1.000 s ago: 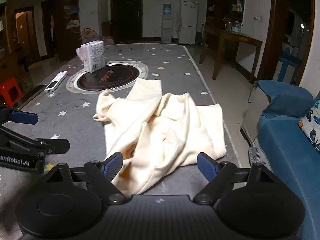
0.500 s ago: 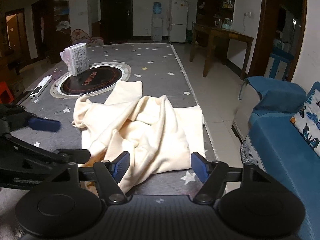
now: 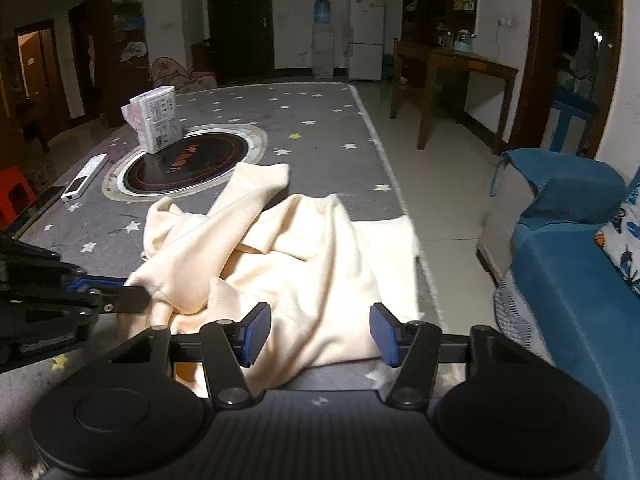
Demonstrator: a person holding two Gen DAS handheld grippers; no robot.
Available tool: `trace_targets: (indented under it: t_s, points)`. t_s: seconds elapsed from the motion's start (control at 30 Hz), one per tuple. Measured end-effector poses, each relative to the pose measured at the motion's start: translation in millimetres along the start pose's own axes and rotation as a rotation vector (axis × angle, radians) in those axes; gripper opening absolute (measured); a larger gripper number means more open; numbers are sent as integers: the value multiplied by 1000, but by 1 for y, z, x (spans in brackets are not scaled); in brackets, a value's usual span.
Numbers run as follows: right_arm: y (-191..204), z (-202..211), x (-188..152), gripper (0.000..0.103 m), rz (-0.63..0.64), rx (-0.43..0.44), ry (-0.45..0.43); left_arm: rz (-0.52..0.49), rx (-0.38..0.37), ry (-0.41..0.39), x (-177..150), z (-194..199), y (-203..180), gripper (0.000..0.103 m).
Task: Fold clothes
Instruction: 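Grasp the shirt with the right gripper while the left gripper grasps another edge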
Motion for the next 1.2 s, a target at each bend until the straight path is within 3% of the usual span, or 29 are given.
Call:
trace_targets:
  t_s: [0.2,0.47,0.7,0.87,0.93,1.0,1.17,1.2]
  points:
    - [15,-21,3,43,-5,32,35,37,21,-3,-4,9,12,3]
    - [15,-26,-4,8,-18,52,64,76,33,-34,-11,28,19,0]
    - [14,8,-14,5,0,91,37,94,-7,-43,-20,49,22,1]
    - [21,32,-23,5,40,118,42,107,-34,-35,-8,40,18,15]
    - [23,43,-28,5,62,121,31,111,-44,-31,-3,31,16,37]
    - [21,53,-34,5,67,134,34,115,-54,-25,2,19,15,47]
    - [19,73,-49,5,95,163,58,95,-64,8,9,-13,10,43]
    - [18,77,-52,5,107,169,62,93,-68,15,8,-18,10,22]
Point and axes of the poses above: each gripper's, at about its wrist camera, not at the fingertips, and z roughly against the way its jaws point, y to its left, x to its top, the point moved 6 cm from there along -z, roughly the way its jaws point, and after that the axes turned 11 degrees about -x, right-handed, at the moved point
